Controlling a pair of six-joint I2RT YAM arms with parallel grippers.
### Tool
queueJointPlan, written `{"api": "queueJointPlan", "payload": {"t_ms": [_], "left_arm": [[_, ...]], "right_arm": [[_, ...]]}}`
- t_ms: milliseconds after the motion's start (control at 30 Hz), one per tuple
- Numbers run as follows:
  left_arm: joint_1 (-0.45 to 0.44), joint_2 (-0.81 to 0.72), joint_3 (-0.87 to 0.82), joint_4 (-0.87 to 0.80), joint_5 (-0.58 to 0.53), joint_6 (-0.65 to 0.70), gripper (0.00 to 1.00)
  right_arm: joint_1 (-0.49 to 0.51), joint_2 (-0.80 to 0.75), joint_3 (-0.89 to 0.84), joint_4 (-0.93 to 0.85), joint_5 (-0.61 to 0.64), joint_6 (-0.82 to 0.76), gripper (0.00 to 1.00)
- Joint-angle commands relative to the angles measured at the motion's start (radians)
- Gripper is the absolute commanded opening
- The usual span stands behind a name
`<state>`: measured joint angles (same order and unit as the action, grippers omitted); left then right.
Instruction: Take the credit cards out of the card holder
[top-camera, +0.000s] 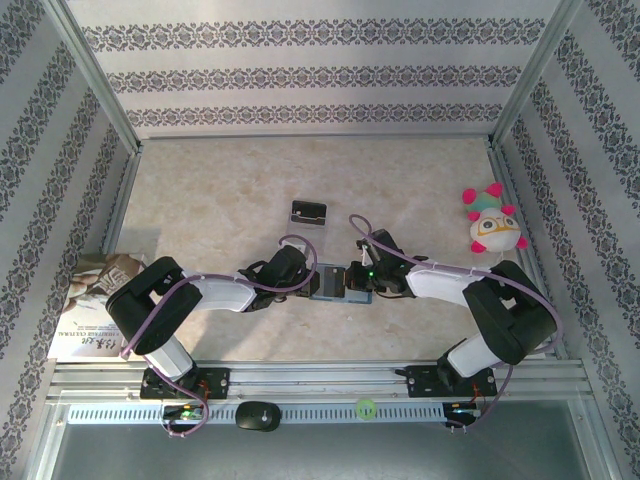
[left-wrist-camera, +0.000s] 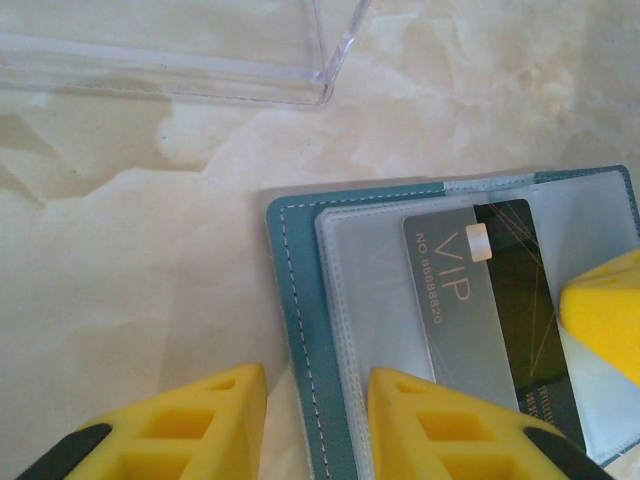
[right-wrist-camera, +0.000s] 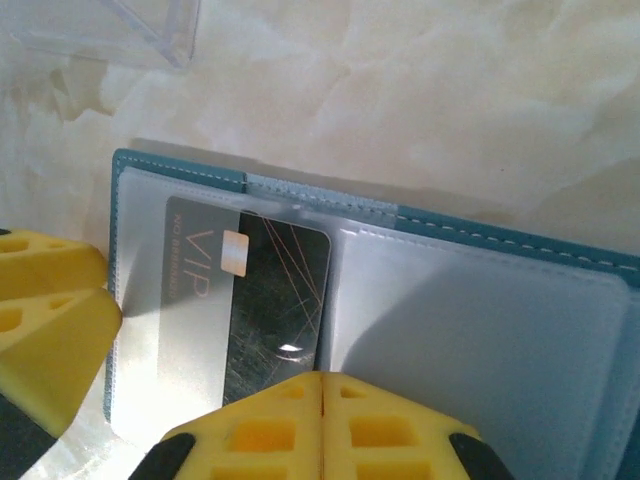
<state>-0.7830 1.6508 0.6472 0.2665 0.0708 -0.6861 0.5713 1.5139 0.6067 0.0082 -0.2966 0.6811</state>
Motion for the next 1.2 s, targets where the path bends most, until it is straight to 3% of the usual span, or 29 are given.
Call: {"api": "queueJointPlan", "payload": {"t_ms": [0,200,300,467,800,1167], "left_arm": [[-0.004,0.030,-0.038,-0.116,0.076,-0.014,0.33],[-0.004,0.031,-0.036,-0.121,0.075,-0.013,0.32],[-0.004,0.033,-0.034,-0.119,0.079,-0.013,0.31],[-0.005,0.032,-0.035,-0.120,0.078,-0.012,0.30],[-0.004,0.041,-0.028,-0.121,0.088,-0.009,0.29],[-0.004,0.044,-0.020,-0.122,0.097,-0.004,0.28]], "right_arm": [[-0.003,-0.012,0.016,-0.031,-0.014,-0.032,0.18],[0.004,-0.019,0.026,-0.024,-0.041,-0.035,0.33],[0.005,0.003,0.030,-0.025,-0.046,-0.029,0.33],[0.004,0.015,0.020,-0.020,-0.011,-0.020,0.33],[0.018,0.069,0.050,0.007,-0.081,-0.027,0.29],[0.033,0.026,0.067,-0.027,-0.049,-0.046,0.17]]}}
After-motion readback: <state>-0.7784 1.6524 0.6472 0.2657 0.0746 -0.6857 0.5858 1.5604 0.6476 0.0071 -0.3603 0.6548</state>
